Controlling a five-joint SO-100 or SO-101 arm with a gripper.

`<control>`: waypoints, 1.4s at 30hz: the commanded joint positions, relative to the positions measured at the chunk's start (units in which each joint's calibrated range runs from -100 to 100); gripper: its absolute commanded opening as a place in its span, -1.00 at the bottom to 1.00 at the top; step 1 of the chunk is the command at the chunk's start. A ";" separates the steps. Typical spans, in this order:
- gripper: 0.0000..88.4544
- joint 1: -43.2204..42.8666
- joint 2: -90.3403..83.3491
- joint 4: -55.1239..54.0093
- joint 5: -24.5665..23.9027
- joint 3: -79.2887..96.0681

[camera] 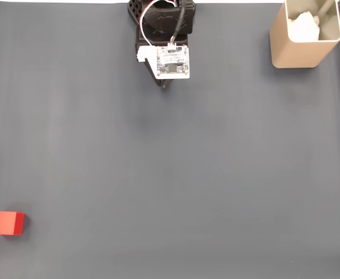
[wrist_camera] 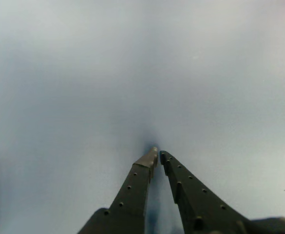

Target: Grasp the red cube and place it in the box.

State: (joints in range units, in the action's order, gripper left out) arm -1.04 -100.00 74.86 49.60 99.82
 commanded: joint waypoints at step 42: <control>-1.00 -2.09 7.28 -30.76 -0.68 -9.31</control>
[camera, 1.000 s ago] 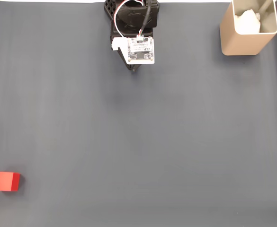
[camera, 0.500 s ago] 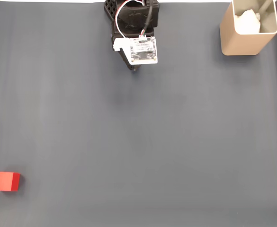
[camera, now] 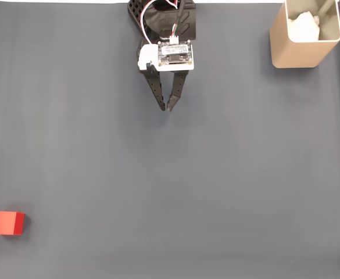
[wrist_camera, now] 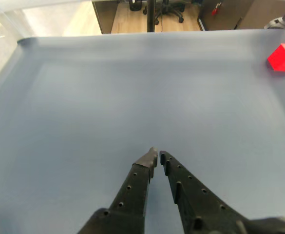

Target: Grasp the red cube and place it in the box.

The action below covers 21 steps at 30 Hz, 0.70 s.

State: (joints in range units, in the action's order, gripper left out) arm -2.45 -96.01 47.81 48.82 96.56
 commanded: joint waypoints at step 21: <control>-1.00 1.31 33.70 -8.80 0.20 -45.93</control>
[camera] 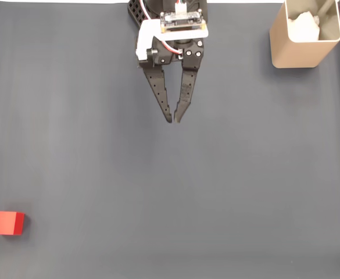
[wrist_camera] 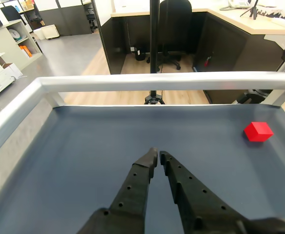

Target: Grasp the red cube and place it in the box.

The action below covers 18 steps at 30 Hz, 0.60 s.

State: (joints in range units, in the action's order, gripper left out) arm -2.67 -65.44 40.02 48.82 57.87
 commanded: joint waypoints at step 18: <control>-1.00 11.90 23.84 3.43 1.76 -29.76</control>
State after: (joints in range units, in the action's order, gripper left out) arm 6.75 -45.03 41.93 50.18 36.53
